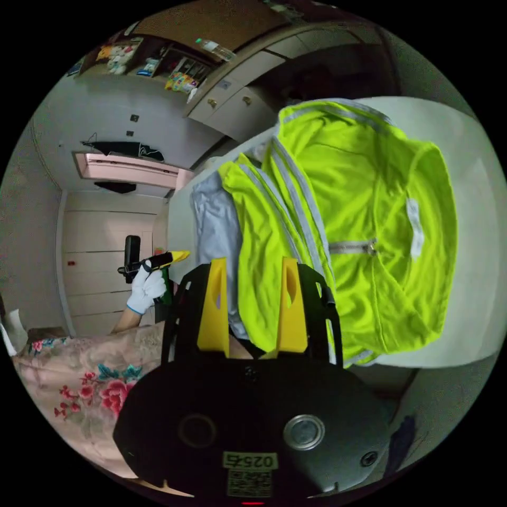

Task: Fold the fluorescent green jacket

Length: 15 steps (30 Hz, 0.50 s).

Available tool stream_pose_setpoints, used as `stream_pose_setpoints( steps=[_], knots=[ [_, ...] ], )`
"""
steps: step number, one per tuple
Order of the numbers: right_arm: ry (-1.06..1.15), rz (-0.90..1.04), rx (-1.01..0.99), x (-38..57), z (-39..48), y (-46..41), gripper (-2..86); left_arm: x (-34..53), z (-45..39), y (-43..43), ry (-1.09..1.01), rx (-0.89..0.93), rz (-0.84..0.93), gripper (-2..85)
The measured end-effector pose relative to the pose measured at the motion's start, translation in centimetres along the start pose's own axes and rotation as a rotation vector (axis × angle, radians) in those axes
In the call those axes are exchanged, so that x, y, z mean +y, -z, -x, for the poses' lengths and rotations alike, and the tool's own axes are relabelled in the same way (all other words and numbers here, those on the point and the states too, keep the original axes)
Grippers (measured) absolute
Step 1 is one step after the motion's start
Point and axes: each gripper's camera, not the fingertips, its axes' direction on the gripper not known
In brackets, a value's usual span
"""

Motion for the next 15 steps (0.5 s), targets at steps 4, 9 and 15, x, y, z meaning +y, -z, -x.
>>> stream_pose_setpoints(
  steps=[4, 9, 15],
  knots=[
    [0.101, 0.003, 0.041, -4.7, 2.5, -0.8, 14.9, -6.6, -3.6, -1.7, -0.116, -0.023, 0.016, 4.8],
    [0.200, 0.059, 0.160, -10.0, 4.8, -2.3, 14.0, -15.8, -5.5, -5.8, -0.094, -0.023, 0.030, 6.5],
    [0.116, 0.090, 0.216, -10.5, 1.3, -1.1, 7.1, -19.3, -3.2, -10.6, 0.068, -0.136, 0.105, 3.8]
  ],
)
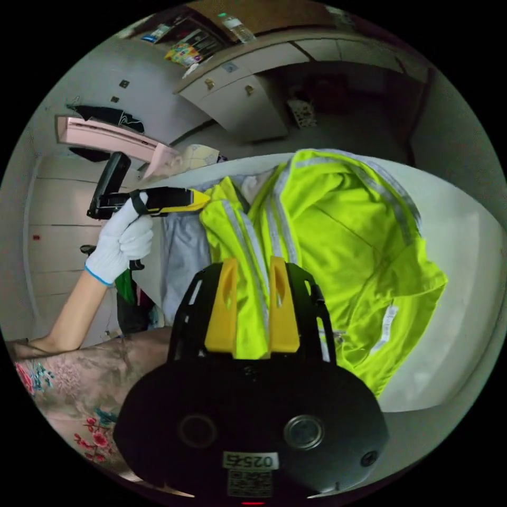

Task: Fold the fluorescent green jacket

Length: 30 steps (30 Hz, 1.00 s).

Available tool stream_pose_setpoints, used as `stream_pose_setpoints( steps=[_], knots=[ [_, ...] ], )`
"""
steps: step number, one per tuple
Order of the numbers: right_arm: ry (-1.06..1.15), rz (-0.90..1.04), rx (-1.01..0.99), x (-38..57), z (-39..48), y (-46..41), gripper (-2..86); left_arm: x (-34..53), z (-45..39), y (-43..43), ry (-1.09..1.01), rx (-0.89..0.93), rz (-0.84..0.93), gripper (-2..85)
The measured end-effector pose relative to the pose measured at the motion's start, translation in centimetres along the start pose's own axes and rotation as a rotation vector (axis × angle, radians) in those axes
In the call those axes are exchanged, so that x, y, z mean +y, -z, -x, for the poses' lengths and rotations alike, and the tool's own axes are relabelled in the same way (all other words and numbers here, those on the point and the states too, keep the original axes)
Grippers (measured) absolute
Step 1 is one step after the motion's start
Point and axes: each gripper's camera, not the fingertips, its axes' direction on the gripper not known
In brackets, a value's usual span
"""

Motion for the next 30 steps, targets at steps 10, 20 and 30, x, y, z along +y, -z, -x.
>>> stream_pose_setpoints(
  steps=[10, 20, 30],
  knots=[
    [-0.162, -0.010, -0.139, 2.9, -6.0, 0.3, 0.0, 4.4, 1.5, 1.2, -0.119, 0.125, -0.100, -1.6],
    [0.037, -0.673, -0.436, 11.7, -2.7, 13.5, -0.9, 23.6, -2.0, 7.1, -0.609, 0.737, -0.108, -1.6],
    [0.661, -1.314, -0.014, 20.1, 12.7, 27.0, -0.4, 36.5, -11.1, 7.9, -1.099, 0.789, 0.106, -1.6]
  ],
)
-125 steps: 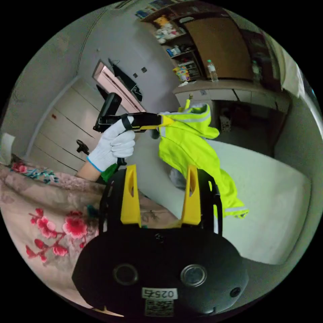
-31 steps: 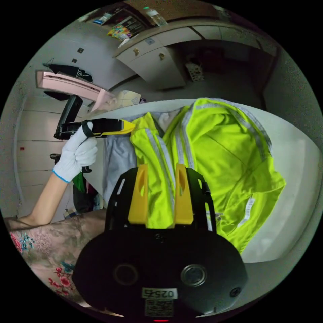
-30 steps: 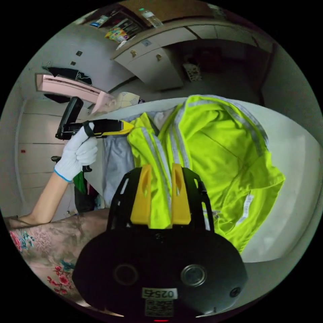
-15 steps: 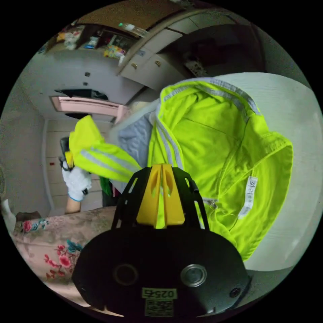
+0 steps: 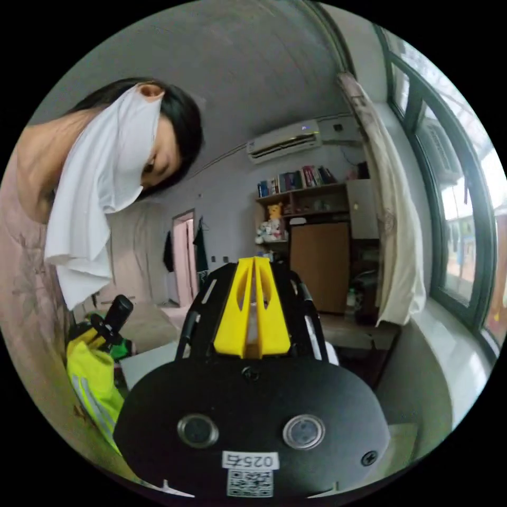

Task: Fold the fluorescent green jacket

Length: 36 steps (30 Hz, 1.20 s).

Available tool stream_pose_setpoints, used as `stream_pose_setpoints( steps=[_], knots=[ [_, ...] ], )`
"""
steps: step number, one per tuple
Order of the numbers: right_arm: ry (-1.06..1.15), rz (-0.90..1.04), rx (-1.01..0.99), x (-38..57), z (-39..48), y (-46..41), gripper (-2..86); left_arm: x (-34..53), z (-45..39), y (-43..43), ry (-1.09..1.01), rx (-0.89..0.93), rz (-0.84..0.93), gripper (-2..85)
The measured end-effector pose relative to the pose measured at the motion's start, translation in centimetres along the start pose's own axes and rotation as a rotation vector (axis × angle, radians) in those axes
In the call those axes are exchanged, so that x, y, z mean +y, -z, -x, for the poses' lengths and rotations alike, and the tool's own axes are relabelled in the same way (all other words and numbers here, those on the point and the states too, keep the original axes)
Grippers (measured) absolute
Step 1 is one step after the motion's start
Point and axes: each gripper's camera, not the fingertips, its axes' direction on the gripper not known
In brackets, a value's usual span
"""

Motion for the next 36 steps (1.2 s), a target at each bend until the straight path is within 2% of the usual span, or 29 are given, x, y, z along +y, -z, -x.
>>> stream_pose_setpoints(
  steps=[4, 7, 8, 9, 11, 14, 18, 21, 27, 32, 36],
  knots=[
    [-0.136, 0.107, -0.133, 2.9, -0.8, -2.3, 2.9, 1.4, 0.3, -3.2, -0.032, 0.094, 0.089, -1.6],
    [-0.086, 0.380, -0.048, 7.4, 0.9, -4.4, 10.7, 3.2, 0.9, -4.0, -0.012, 0.157, 0.054, -1.6],
    [-0.087, 0.545, -0.036, 10.3, 1.5, -5.5, 11.4, 3.9, 1.0, -4.0, -0.008, 0.162, 0.042, -1.6],
    [-0.134, 0.708, -0.070, 13.6, 1.8, -6.5, 11.9, 4.4, 1.1, -3.9, -0.009, 0.165, 0.043, -1.6],
    [-0.244, 0.878, -0.167, 18.9, 2.1, -6.9, 12.3, 5.0, 1.3, -3.7, -0.005, 0.166, 0.053, -1.6],
    [-0.448, 1.033, -0.216, 26.1, 2.0, -6.2, 13.1, 5.6, 1.7, -3.2, -0.006, 0.171, 0.077, -1.6],
    [-0.671, 1.083, -0.197, 31.4, 0.8, -5.8, 13.5, 6.5, 2.8, -2.8, 0.012, 0.188, 0.103, -1.6],
    [-0.752, 1.141, -0.211, 33.5, 0.0, -6.9, 13.2, 6.9, 3.5, -3.1, 0.015, 0.194, 0.127, -1.6],
    [-0.760, 1.170, -0.207, 33.1, -0.9, -8.3, 8.4, 7.4, 4.6, -3.2, 0.001, 0.201, 0.145, -1.6],
    [-0.693, 1.219, -0.189, 31.1, -1.3, -8.6, 9.4, 8.0, 5.0, -2.5, -0.028, 0.183, 0.140, -1.6],
    [-0.777, 1.222, -0.219, 32.1, -3.0, -8.8, 7.9, 8.4, 6.0, -2.3, -0.047, 0.169, 0.145, -1.6]
  ],
)
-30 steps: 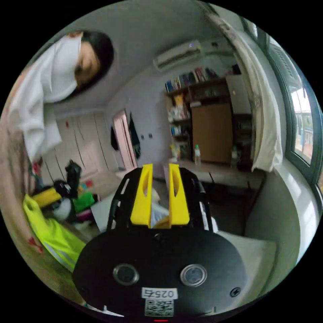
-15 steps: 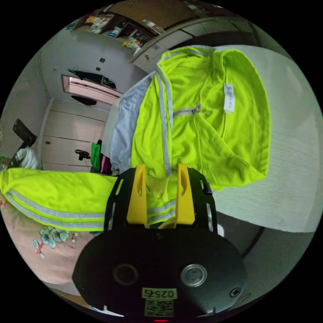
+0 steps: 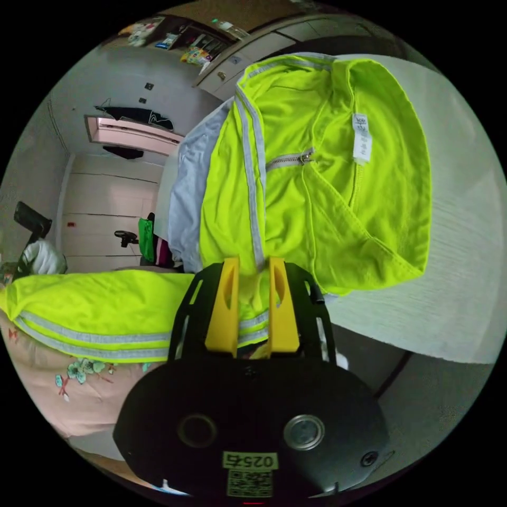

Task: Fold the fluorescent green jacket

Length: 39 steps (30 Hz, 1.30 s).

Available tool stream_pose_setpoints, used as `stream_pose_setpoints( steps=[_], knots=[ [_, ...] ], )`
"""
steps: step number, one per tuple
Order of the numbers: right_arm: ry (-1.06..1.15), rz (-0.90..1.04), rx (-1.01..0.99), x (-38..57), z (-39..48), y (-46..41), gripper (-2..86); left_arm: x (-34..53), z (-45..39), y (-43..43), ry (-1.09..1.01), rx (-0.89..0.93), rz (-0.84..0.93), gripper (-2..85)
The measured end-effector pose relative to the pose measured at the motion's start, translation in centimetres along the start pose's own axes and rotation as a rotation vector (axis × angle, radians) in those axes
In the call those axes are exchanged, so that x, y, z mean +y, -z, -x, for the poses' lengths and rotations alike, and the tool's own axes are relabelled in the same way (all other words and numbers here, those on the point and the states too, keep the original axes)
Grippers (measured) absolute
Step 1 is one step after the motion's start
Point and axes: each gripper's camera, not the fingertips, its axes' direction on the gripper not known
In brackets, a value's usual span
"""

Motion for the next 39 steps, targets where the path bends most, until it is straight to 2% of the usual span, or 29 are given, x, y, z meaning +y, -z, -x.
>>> stream_pose_setpoints(
  steps=[3, 7, 13, 18, 22, 24, 29, 32, 36, 39],
  knots=[
    [-0.020, 0.017, -0.047, -0.6, -0.9, 0.8, 2.0, 0.0, 0.3, 0.2, -0.027, -0.035, 0.016, -1.6],
    [-0.040, 0.036, -0.193, -0.9, -1.4, 3.0, -0.1, 0.0, 1.0, 0.8, -0.047, -0.057, 0.008, -1.6],
    [0.009, -0.149, -0.565, -1.8, -0.4, 9.9, -0.6, 0.4, 1.6, 3.6, -0.108, -0.094, -0.044, -1.6],
    [0.084, -0.437, -0.789, -4.9, 2.3, 18.6, -0.7, 0.4, 1.0, 7.0, -0.219, -0.071, -0.101, -1.6],
    [0.156, -0.515, -0.972, -9.4, 4.1, 23.6, -0.7, 0.0, 0.8, 8.6, -0.275, -0.058, -0.114, -1.6],
    [0.113, -0.524, -1.045, -13.6, 3.8, 26.1, -0.7, -0.4, 0.5, 8.9, -0.280, -0.090, -0.124, -1.6],
    [-0.051, -0.476, -1.054, -23.8, -0.1, 29.1, -0.7, -1.0, -0.2, 6.9, -0.273, -0.245, -0.176, -1.6],
    [-0.115, -0.459, -1.070, -30.0, -2.3, 30.4, -0.7, -1.0, 0.1, 4.9, -0.237, -0.327, -0.292, -1.6],
    [-0.121, -0.434, -0.988, -37.1, -3.8, 32.1, -0.7, -0.8, 0.8, 1.6, -0.223, -0.416, -0.467, -1.6],
    [-0.175, -0.449, -0.998, -40.0, -5.0, 31.8, -0.7, -1.1, 1.1, -0.1, -0.198, -0.466, -0.528, -1.5]
  ],
)
